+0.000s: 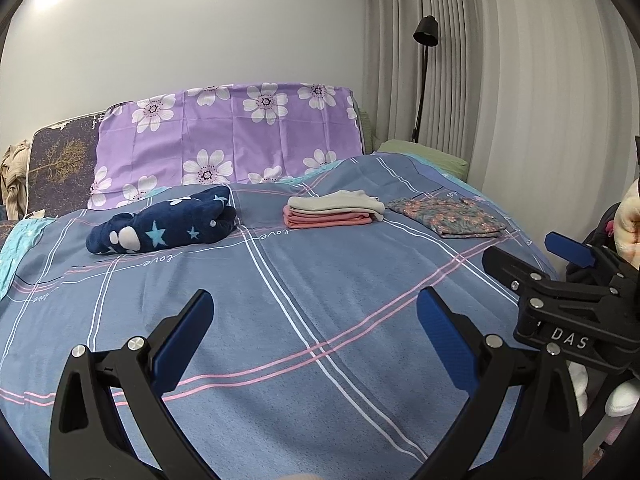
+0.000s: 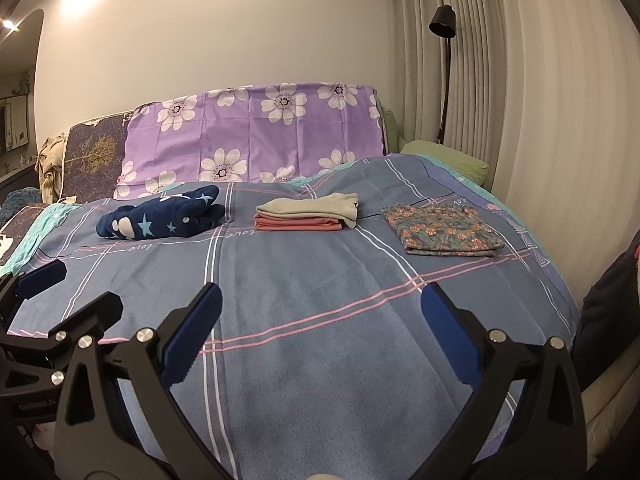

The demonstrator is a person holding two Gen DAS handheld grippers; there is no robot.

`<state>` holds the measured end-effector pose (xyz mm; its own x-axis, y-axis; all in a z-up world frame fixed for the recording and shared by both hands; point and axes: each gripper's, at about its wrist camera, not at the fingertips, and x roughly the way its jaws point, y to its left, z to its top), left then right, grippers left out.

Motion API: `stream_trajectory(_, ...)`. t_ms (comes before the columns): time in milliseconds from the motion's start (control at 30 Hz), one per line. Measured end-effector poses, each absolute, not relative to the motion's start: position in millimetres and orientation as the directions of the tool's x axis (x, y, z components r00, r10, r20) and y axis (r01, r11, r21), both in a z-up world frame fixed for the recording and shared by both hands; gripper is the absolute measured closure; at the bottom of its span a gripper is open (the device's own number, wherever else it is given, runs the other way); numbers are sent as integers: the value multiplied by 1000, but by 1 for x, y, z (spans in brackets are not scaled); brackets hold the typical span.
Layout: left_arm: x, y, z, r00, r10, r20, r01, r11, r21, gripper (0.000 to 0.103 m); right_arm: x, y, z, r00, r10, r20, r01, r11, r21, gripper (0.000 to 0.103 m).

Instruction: Fold small clothes

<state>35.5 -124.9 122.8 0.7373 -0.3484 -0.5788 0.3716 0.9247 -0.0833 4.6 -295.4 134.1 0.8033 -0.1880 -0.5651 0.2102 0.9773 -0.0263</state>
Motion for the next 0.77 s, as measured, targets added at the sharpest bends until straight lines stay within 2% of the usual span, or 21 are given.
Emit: stream_trajectory(767, 30, -129, 121, 729, -359, -583, 392, 917, -74, 1, 2, -296, 133, 802, -188, -567, 205, 978, -34, 2)
